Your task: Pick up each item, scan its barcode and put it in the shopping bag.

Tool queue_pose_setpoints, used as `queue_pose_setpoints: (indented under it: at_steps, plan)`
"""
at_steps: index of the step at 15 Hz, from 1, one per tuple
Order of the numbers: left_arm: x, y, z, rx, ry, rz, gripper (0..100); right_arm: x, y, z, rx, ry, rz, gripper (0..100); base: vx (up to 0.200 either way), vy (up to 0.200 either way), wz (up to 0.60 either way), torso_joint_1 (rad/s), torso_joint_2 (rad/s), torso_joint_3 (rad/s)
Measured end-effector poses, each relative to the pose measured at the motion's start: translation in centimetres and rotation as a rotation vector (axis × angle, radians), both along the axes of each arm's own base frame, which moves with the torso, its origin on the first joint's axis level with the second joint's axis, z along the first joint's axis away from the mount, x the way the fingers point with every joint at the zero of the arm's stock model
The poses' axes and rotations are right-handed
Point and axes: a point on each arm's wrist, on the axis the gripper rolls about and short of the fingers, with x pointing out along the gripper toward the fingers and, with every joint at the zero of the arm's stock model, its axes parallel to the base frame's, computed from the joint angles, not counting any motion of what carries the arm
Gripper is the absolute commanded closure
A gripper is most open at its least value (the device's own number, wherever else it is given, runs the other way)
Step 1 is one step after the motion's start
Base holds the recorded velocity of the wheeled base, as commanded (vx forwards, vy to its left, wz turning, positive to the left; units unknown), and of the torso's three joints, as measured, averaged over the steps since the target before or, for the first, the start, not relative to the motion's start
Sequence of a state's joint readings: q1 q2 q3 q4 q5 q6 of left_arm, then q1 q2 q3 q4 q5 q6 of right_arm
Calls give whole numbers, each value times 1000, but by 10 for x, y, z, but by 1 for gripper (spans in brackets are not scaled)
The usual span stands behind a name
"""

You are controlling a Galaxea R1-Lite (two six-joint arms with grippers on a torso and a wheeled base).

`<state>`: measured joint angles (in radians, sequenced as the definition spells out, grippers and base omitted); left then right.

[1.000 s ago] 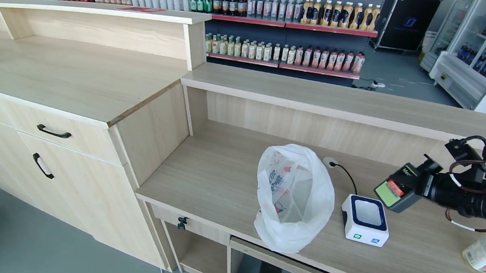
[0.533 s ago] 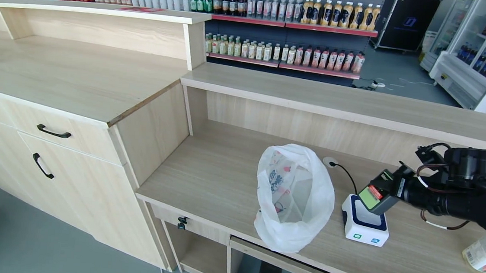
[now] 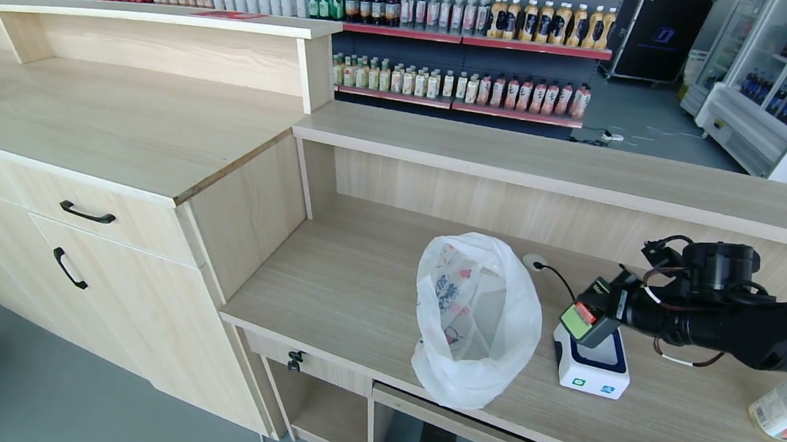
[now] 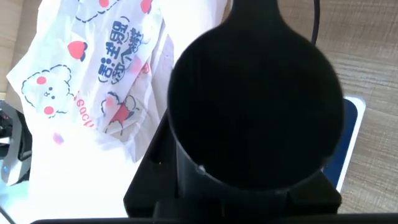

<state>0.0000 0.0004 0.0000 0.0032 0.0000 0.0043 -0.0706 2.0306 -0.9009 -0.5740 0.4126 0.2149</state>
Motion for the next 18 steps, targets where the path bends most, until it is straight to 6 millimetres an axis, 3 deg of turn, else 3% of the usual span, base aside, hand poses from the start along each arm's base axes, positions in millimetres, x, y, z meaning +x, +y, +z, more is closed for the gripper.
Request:
queue_pose_setpoints:
  at_steps: [10, 18]
  plan:
    - [0, 0, 0, 0, 0, 0, 0, 12, 8, -17, -28, 2, 22, 100, 0, 0, 0, 0, 0, 0]
    - [0, 0, 0, 0, 0, 0, 0, 13, 14, -17, -29, -1, 37, 100, 0, 0, 0, 0, 0, 0]
